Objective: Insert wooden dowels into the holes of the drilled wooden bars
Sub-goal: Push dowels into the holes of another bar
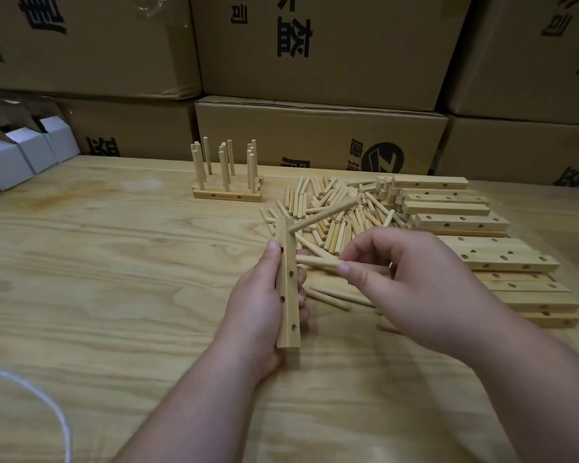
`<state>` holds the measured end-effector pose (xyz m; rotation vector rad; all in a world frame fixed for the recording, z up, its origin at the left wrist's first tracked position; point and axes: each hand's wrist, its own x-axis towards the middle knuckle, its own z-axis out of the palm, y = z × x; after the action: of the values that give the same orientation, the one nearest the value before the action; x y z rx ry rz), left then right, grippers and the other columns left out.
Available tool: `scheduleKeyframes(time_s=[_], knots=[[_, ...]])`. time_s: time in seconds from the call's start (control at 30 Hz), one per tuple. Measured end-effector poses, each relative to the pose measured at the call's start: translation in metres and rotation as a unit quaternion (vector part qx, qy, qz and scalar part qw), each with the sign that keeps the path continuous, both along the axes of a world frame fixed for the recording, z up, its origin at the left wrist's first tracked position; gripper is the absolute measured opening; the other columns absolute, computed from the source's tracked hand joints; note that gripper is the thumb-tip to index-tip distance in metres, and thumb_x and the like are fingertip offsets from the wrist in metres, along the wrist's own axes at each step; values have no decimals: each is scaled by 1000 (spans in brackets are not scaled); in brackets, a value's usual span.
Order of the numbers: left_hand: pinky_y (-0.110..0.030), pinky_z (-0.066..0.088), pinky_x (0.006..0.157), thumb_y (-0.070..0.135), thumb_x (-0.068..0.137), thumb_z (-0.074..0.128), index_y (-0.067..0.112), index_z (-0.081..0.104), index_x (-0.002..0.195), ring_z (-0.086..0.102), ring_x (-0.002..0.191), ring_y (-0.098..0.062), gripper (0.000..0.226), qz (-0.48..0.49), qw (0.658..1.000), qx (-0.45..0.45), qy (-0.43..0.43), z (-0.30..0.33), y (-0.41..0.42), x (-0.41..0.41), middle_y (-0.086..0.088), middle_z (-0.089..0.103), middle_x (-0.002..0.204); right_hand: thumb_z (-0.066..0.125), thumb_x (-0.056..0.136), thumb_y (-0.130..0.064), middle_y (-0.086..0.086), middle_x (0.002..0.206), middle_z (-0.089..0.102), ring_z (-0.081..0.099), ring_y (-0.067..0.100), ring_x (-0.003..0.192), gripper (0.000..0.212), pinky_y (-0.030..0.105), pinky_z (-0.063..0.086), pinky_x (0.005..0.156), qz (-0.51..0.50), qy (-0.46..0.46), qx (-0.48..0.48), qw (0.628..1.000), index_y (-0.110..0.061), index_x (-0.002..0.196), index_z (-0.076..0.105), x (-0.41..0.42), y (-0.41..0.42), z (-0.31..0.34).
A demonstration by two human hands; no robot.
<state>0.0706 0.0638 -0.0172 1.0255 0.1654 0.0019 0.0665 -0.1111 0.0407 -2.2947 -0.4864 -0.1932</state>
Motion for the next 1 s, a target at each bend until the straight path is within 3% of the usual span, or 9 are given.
scheduleKeyframes(time_s=[0.2, 0.37, 0.5, 0.93, 1.0], knots=[[-24, 40, 42, 51, 102, 48, 21, 81, 87, 46, 50, -11, 47, 6, 1000, 28, -4, -2, 0, -1, 2, 60, 68, 71, 88, -44, -24, 81, 65, 60, 2, 63, 5, 21, 52, 49, -2, 4, -22, 1000, -41, 84, 69, 0, 3, -4], [-25, 42, 44, 52, 103, 46, 24, 81, 86, 48, 50, -10, 47, 5, 999, 50, -8, -1, -1, -2, 1, 60, 68, 72, 88, -41, -32, 88, 62, 59, -5, 73, 5, 9, 44, 56, 1, 0, -16, 1000, -42, 84, 70, 0, 5, -6], [-26, 43, 46, 54, 102, 45, 25, 80, 86, 49, 50, -10, 48, -1, 997, 73, -9, -1, -1, -3, -1, 56, 62, 73, 88, -39, -33, 88, 63, 60, -4, 72, 6, 8, 43, 51, 4, -8, 3, 1000, -43, 83, 70, -2, 7, -5], [-24, 43, 43, 56, 103, 43, 25, 79, 84, 48, 46, -8, 51, 1, 996, 88, -13, -3, -3, -3, 1, 55, 59, 76, 84, -40, -29, 92, 59, 58, -4, 85, 4, 10, 43, 64, -14, -35, -24, 999, -39, 88, 75, -3, 10, -8], [-24, 43, 43, 57, 102, 42, 27, 78, 85, 48, 46, -8, 51, 3, 995, 101, -15, -3, -3, -3, 2, 54, 58, 75, 84, -42, -26, 89, 61, 57, -5, 86, 5, 10, 43, 61, -17, -41, -34, 998, -39, 89, 76, -3, 11, -8]])
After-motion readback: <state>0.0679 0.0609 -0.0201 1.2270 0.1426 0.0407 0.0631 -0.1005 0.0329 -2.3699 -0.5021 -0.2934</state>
